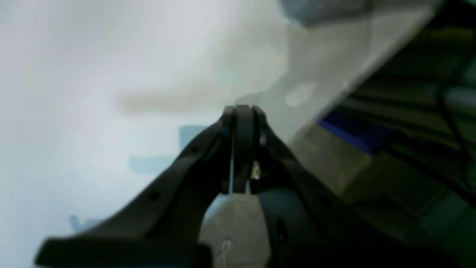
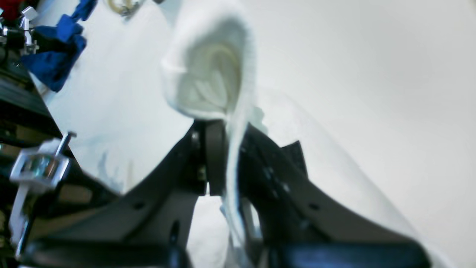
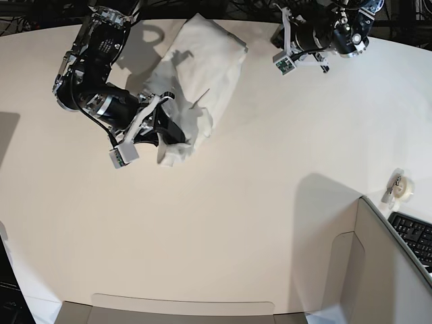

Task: Layout the t-shirt on the table in an organized manner, then fold the t-shirt properly
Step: 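Grasp the folded bundle edges with both grippers and lift, then fold the bundle over with the left gripper toward the right gripper, then release the bundle with the left gripper and move it away, then pull the bundle's edge with the right gripper to flatten it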

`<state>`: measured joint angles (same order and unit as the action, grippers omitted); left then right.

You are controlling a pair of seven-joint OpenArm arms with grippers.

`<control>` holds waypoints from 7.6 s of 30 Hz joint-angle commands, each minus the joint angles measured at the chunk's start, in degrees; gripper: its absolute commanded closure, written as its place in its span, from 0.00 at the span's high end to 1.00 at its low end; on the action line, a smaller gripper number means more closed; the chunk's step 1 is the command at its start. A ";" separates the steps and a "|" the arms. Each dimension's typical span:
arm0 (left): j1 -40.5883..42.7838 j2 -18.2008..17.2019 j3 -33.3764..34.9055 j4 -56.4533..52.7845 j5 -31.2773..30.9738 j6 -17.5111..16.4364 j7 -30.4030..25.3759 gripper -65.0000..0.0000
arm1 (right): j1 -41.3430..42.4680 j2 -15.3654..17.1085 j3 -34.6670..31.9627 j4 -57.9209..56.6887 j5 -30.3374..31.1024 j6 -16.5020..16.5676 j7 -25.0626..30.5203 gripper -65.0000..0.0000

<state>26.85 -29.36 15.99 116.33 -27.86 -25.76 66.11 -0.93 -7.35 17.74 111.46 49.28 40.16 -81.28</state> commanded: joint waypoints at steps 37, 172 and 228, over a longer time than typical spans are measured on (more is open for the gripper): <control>-10.28 8.49 1.37 -5.70 -20.45 -0.31 3.48 0.00 | 5.10 0.19 0.33 -8.91 0.53 -0.16 1.28 0.00; -32.43 9.63 9.81 -22.49 -8.14 -0.04 -4.17 0.32 | 12.05 -1.65 -15.58 -35.37 -11.43 -0.16 1.28 0.03; -19.07 9.54 -10.76 -8.51 -7.97 -0.04 0.58 0.36 | 14.07 -1.65 -25.17 -16.47 2.90 -0.16 1.28 0.68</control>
<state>8.43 -19.53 5.52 107.02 -35.09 -25.56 67.48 11.99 -8.51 -7.29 94.02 50.92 40.12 -81.01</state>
